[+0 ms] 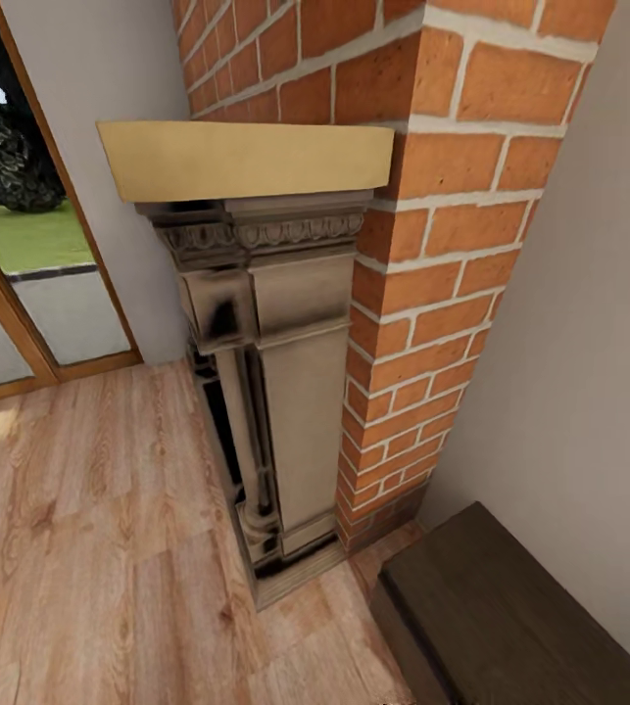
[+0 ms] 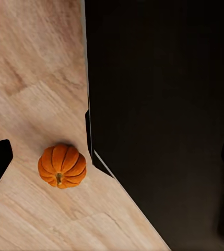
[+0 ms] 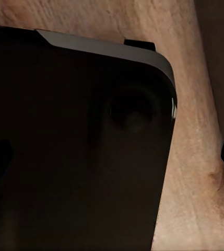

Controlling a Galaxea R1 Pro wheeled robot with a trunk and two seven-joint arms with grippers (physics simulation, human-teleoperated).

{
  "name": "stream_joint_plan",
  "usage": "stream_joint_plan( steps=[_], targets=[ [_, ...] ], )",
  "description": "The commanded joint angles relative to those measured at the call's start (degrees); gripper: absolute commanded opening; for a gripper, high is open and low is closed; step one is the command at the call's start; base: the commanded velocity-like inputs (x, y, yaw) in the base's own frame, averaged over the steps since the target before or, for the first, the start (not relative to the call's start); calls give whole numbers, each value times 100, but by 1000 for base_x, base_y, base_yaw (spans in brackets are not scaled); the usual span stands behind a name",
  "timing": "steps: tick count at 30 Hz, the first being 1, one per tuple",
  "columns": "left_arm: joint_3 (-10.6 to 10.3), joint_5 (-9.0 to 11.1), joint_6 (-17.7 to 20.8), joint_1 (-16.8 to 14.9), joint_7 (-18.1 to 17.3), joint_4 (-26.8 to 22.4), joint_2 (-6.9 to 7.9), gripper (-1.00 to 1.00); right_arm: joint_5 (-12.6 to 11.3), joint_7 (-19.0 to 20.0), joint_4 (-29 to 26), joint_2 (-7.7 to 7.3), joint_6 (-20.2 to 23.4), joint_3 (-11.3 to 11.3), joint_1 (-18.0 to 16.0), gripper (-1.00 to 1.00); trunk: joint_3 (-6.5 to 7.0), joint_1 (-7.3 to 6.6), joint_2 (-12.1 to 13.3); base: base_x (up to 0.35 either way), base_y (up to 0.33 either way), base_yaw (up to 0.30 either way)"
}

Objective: Place each of the two pumpkins and all three candles from the living room inside a cabinet in the living room (use any cabinet), then make sure every cabinet is closed, and position the cauldron so it is next to a table in the living room.

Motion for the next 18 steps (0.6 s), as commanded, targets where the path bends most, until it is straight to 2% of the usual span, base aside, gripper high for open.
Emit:
stream_joint_plan(
  steps=[1,4,15,18],
  targets=[
    [0,0,0,-2,0,0,0,100,0,0,0,-2,1,0,0,100,4,0,0,0,56,-280],
    [0,0,0,1,0,0,0,100,-2,0,0,-5,1,0,0,100,8,0,0,47,202,-177],
    [0,0,0,0,0,0,0,100,-3,0,0,3,2,0,0,100,9,0,0,153,267,-13],
    [0,0,0,0,0,0,-1,100,-1,0,0,3,2,0,0,100,16,0,0,169,270,-134]
  ],
)
